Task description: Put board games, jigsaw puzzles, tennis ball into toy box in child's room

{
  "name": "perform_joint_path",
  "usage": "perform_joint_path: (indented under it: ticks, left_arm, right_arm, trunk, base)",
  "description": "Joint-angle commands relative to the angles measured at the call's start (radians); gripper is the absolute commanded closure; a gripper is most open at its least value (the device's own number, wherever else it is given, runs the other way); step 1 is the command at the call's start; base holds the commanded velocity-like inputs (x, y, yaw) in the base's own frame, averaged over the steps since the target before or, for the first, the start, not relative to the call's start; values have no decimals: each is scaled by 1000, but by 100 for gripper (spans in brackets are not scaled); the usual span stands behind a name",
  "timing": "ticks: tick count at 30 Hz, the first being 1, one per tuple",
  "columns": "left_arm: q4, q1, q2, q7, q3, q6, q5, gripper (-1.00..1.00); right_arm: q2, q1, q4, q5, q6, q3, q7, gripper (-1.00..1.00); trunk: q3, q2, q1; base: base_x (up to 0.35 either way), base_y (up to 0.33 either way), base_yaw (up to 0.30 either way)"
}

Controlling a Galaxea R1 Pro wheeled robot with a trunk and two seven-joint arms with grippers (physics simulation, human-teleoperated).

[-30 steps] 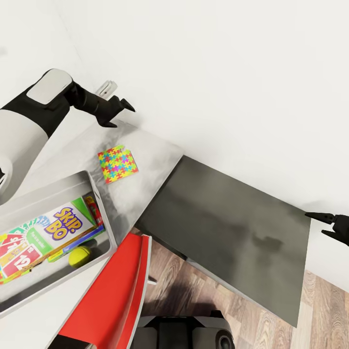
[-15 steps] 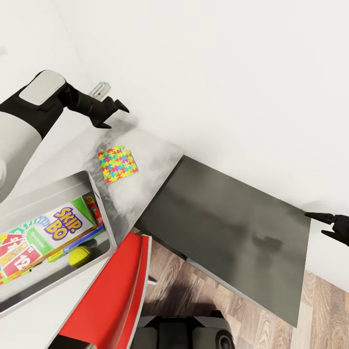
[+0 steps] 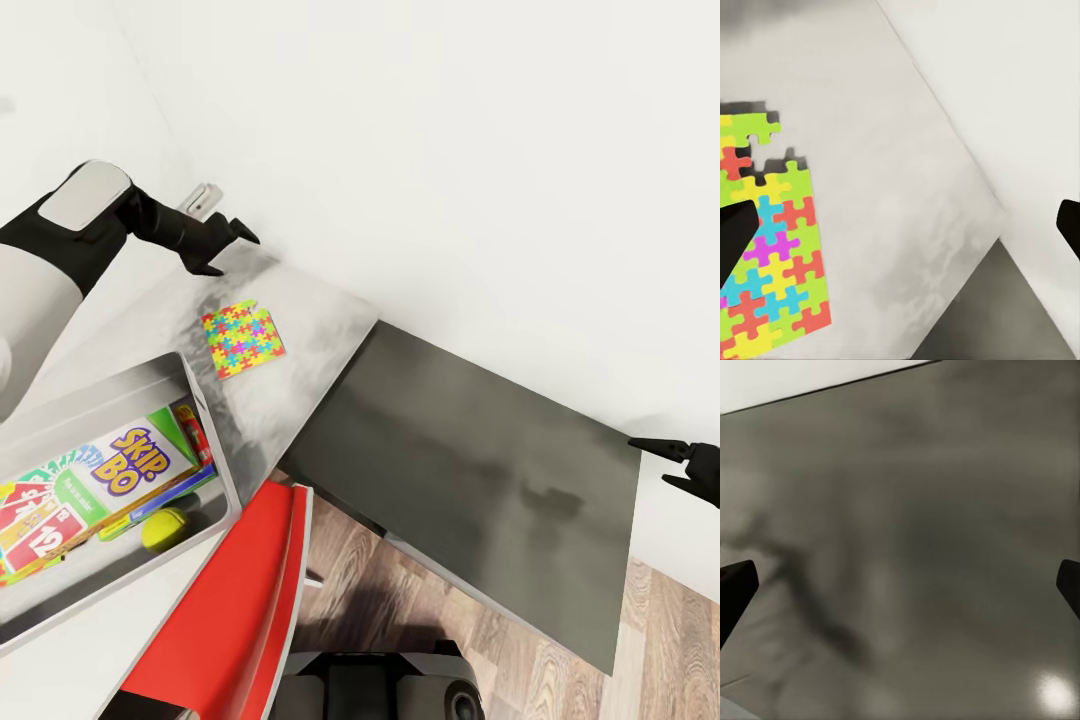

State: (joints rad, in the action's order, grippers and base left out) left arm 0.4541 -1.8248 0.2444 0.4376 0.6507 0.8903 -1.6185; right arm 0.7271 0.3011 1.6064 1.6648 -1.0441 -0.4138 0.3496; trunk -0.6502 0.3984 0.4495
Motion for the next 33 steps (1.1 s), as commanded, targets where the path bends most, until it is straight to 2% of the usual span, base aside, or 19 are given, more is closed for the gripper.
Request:
perform_joint_path:
  ticks: [1,4,5,9,18,33]
  left_arm:
    - [2,-1,1,8,6,-1,-12,-100]
    - [2,8,13,8,5,-1,-12,-100]
    - [2,20,32,7,5,-1,-13,-100]
    - [2,28,45,7,5,-1,-13,-100]
    - [2,43,56,8,6,-3,-12,-100]
    - [2,84,58,14,7,-6,-2,-100]
  right_arm:
    - [0,1,1,10,-3,0,10,-100]
    - [0,1,2,10,-3,-1,10,-100]
    - [1,1,3,10,-3,-1,10,-100]
    - [1,1,2,12,-3,0,10,-100]
    - [0,1,3,12,-3,0,9,-100]
    - [0,1,7,12,-3,0,9,-100]
  trunk:
    - [-1,2,1]
    - [-1,2,1]
    - [-1,2,1]
    - [-1,2,1]
    - [-1,2,1]
    - [-1,2,1]
  base:
    - [0,0,0]
    - [0,0,0]
    - [0,0,0]
    - [0,0,0]
    - [0,0,0]
    - [0,0,0]
